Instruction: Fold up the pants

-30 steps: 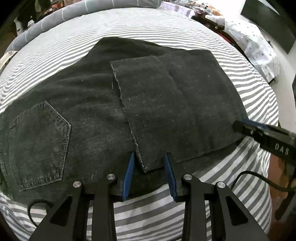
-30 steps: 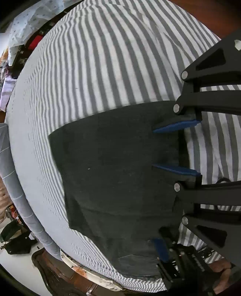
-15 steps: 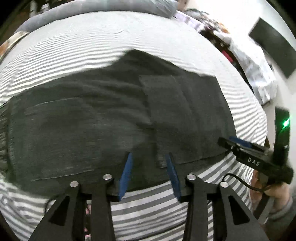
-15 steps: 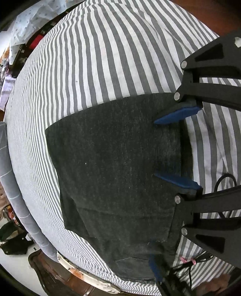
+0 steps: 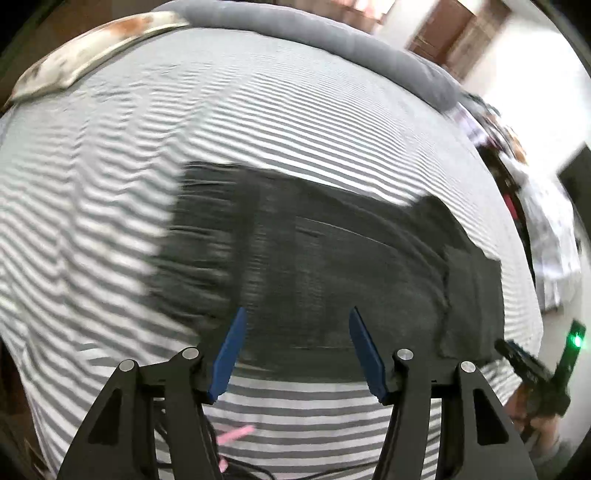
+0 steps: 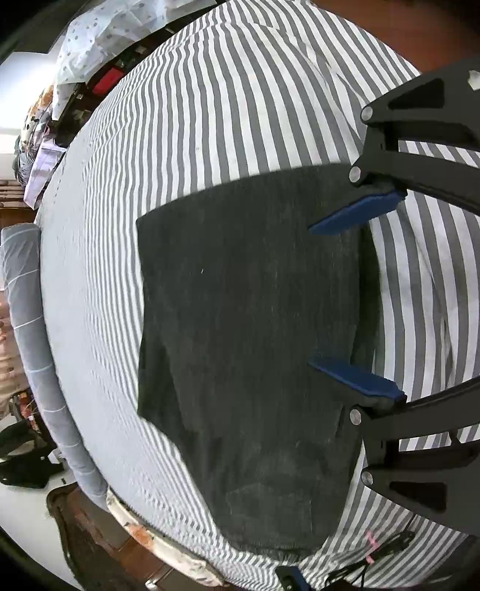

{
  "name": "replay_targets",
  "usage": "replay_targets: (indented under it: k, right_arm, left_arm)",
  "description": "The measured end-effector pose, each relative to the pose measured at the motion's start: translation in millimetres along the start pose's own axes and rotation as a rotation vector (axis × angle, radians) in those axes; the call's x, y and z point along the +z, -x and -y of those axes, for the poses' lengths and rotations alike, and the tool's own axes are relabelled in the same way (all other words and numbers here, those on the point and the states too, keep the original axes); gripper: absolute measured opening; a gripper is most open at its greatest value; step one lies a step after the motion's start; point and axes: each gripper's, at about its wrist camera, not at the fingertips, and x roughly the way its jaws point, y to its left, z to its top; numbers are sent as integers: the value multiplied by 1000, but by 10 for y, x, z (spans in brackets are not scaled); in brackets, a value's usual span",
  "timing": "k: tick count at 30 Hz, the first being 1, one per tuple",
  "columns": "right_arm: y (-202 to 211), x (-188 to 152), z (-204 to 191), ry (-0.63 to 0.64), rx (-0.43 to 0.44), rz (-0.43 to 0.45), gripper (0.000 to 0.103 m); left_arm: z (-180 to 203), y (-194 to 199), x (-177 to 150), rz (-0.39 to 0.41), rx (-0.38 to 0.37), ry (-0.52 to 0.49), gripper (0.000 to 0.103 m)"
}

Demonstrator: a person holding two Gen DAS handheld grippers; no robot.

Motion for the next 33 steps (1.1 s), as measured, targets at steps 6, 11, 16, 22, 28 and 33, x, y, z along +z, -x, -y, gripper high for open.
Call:
replay_targets:
  k: [6,11,16,22,28,33]
  right_arm:
    - [125,-28,-96,-46,41,16,70]
    - [189,-33,-180,-54,47,19,71]
    - [219,-6,-234,-72,55,24,72]
    - [207,5,-338,-54,41,18,72]
    - [146,13,-451,-42,27,0,72]
    - [102,29,-588,-14,15,-12,72]
  left_arm:
    - [-669,38,5,-28,-78,196,62]
    - [-1033,-23,-18,-46,-135,321,62]
    - [-1284,-142,-71,-80,-206,431,63]
    - [-1434,-283,-80,-97,-257,502,63]
    - [-1402,-360,87,-59,-307,493,63]
    - [-1380,-506,188,-61,-310,483,63]
